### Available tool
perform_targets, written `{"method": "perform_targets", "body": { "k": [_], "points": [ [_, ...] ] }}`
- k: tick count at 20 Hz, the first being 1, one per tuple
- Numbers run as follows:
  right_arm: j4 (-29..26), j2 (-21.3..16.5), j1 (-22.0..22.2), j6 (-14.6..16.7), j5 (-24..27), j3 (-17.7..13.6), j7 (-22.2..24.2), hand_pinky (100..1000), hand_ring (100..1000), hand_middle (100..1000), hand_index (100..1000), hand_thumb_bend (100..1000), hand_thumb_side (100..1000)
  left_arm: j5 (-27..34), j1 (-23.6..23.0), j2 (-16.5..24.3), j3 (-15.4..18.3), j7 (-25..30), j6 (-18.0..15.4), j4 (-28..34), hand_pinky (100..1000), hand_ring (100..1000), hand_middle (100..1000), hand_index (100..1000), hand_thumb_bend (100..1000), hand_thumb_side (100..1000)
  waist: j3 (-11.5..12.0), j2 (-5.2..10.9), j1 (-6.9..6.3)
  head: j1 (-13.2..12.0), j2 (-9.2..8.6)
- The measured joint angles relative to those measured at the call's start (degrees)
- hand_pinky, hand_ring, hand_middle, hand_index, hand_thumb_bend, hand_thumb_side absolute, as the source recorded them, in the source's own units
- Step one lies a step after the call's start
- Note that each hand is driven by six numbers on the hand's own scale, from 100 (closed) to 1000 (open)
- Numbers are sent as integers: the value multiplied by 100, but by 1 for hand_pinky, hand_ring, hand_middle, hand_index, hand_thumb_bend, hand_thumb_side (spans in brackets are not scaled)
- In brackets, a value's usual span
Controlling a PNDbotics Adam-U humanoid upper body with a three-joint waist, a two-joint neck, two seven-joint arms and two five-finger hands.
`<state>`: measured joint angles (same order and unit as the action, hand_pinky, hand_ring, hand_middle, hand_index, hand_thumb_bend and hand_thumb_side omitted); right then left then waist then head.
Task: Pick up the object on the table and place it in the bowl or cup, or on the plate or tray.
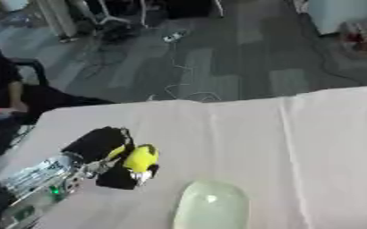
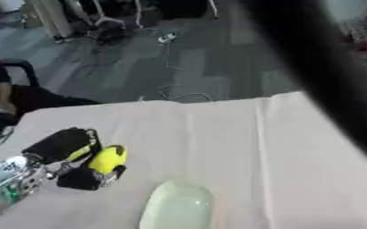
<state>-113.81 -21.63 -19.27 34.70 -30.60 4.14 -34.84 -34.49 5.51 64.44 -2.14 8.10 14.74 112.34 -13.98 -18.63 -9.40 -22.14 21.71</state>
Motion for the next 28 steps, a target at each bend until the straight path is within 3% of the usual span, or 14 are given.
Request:
{"method": "perform_targets", "body": {
  "k": [7,16,28],
  "points": [
    [0,-154,65,0,-10,-62,0,311,315,303,478,336,685,184,31,53,-203,160,-222,151,100,100,100,159,229,799,-42,98,-69,45,84],
    [0,-275,-23,0,194,-111,0,312,315,307,485,333,690,286,208,1,-516,46,-661,152,100,100,100,163,231,801,-222,90,-160,15,82],
    [0,-345,-401,0,577,-199,0,314,316,314,499,340,693,280,517,-59,-713,-269,-1017,152,100,100,100,182,233,818,-549,-142,-314,-11,-244]
  ]
}}
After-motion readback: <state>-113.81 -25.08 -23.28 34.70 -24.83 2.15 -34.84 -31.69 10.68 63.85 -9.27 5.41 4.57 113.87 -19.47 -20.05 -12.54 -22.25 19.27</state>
